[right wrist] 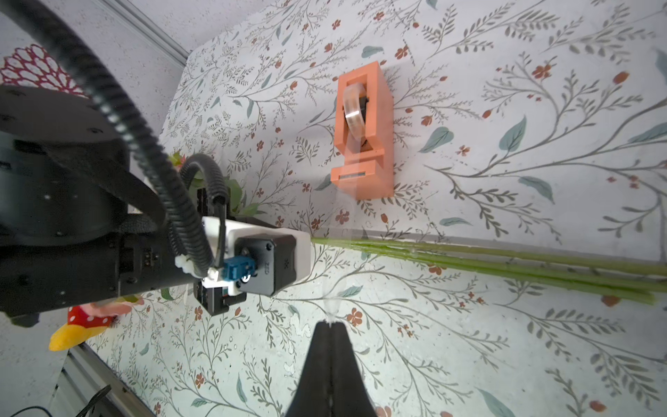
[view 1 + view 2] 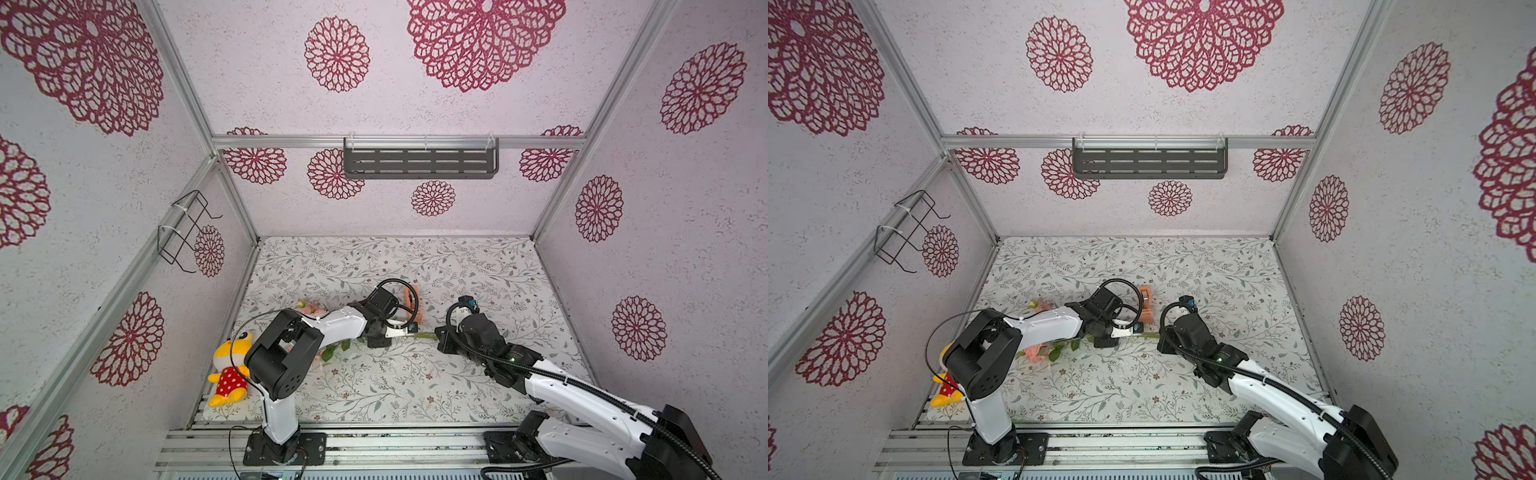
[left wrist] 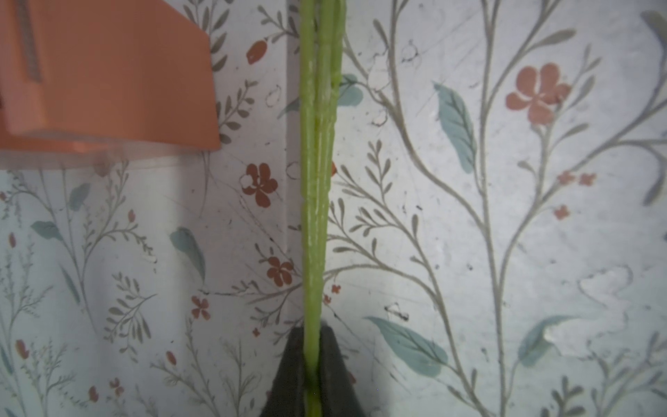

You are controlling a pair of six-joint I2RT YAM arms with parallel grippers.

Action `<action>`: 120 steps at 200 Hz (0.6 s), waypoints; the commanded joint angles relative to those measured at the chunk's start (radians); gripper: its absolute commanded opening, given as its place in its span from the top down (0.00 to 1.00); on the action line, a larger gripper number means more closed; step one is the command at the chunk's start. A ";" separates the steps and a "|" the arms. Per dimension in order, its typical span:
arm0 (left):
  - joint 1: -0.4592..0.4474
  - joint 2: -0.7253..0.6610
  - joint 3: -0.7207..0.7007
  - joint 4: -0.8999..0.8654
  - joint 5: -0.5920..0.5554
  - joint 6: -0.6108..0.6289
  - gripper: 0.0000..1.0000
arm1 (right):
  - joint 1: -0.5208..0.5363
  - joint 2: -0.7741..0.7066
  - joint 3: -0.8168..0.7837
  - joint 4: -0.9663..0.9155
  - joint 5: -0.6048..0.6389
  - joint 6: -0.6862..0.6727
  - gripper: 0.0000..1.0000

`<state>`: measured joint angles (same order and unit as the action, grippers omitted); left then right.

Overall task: Wrap bouquets with tape
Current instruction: Pick up the unwrapped bouquet from the center of the board, then stick the tape to the bouquet.

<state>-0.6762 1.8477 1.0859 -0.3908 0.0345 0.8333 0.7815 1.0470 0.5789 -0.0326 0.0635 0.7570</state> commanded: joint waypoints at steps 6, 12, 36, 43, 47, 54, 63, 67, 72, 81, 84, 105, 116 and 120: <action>0.011 -0.038 0.069 -0.060 0.008 -0.079 1.00 | 0.015 0.029 -0.032 0.133 -0.096 0.038 1.00; 0.019 -0.036 0.094 -0.090 0.024 -0.102 1.00 | 0.022 0.036 -0.033 0.139 -0.096 0.043 1.00; 0.047 -0.044 0.163 -0.144 0.126 -0.162 1.00 | 0.040 0.048 -0.039 0.118 -0.067 0.053 1.00; 0.050 -0.047 0.172 -0.154 0.150 -0.173 1.00 | 0.045 0.047 -0.045 0.115 -0.057 0.053 1.00; 0.050 -0.050 0.178 -0.161 0.164 -0.171 1.00 | 0.048 0.046 -0.050 0.115 -0.052 0.053 1.00; 0.052 -0.054 0.181 -0.170 0.179 -0.172 1.00 | 0.050 0.043 -0.059 0.117 -0.043 0.058 1.00; 0.052 -0.057 0.185 -0.175 0.193 -0.175 1.00 | 0.054 0.039 -0.075 0.124 -0.032 0.062 1.00; 0.052 -0.059 0.190 -0.182 0.199 -0.180 1.00 | 0.057 0.039 -0.083 0.130 -0.028 0.063 1.00; 0.051 -0.059 0.197 -0.198 0.207 -0.182 1.00 | 0.060 0.039 -0.094 0.143 -0.027 0.063 1.00; 0.053 -0.059 0.218 -0.237 0.229 -0.183 1.00 | 0.069 0.041 -0.118 0.171 -0.018 0.068 1.00; 0.055 -0.059 0.224 -0.247 0.238 -0.184 1.00 | 0.070 0.043 -0.124 0.179 -0.015 0.068 1.00; 0.061 -0.068 0.244 -0.269 0.267 -0.217 1.00 | 0.082 0.080 -0.153 0.206 0.014 0.052 1.00; 0.065 -0.075 0.250 -0.273 0.275 -0.230 1.00 | 0.083 0.099 -0.164 0.228 0.034 0.045 1.00; 0.068 -0.078 0.249 -0.268 0.284 -0.237 1.00 | 0.083 0.106 -0.167 0.239 0.041 0.043 1.00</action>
<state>-0.6186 1.8164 1.3067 -0.6254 0.2310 0.6426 0.8532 1.1210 0.4305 0.1471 0.0517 0.7982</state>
